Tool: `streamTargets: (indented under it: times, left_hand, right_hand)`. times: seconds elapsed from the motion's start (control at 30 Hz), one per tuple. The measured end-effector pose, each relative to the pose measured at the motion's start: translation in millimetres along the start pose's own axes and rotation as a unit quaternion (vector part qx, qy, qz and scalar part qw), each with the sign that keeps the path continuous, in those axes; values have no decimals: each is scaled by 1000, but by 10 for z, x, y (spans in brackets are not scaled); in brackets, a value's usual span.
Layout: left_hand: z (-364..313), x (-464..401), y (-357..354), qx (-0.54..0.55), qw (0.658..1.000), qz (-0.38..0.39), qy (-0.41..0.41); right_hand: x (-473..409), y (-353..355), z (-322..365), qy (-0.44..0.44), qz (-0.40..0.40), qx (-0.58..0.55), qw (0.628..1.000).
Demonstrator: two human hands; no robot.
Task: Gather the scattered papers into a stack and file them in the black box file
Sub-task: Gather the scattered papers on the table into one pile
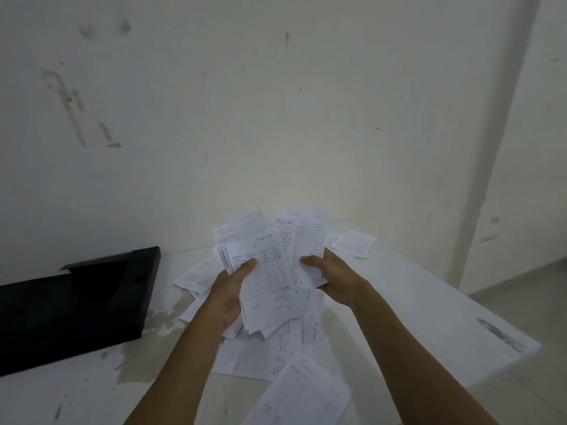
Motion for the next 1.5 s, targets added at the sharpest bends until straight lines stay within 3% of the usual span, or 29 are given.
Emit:
streamTargets:
  times: [0.13, 0.23, 0.33, 0.57, 0.7, 0.77, 0.93, 1.3, 1.5]
  left_hand:
    - [-59, -36, -3, -18, 999, -41, -15]
    - [-123, -66, 22, -44, 996, -68, -43]
    - [-188, -59, -3, -64, 993, -66, -70]
    - [-272, 15, -119, -83, 994, 5, -67]
    - [-299, 39, 22, -95, 990, -41, -91]
    - [-277, 48, 155, -78, 990, -76, -93]
    - [-211, 97, 464, -30, 987, -138, -79]
    - [-228, 313, 1073, -76, 968, -222, -90]
    - [-205, 360, 1064, -149, 960, -214, -104]
  right_hand:
    - [18, -179, 161, 8, -4, -16, 1000]
    - [41, -306, 263, 26, 35, -5, 999]
    - [32, -435, 323, 58, 80, 9, 995]
    - [-77, -596, 394, 71, 70, 86, 991]
    - [-91, -612, 384, 62, 68, 126, 988]
    - [-53, -544, 299, 35, 82, 194, 977]
    - [82, -392, -158, -36, 193, 377, 905]
    - [32, -155, -123, 18, 16, 275, 961]
    - [21, -363, 181, 53, 32, 208, 976]
Point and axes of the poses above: each hand's wrist, its own x-axis away from the middle knuckle, its own y-axis out of the back of the hand, z = x × y, the point moved 5 cm from there along -x, towards the middle knuckle, and after that the axes turned 6 degrees about y, right-handed, at the moved point
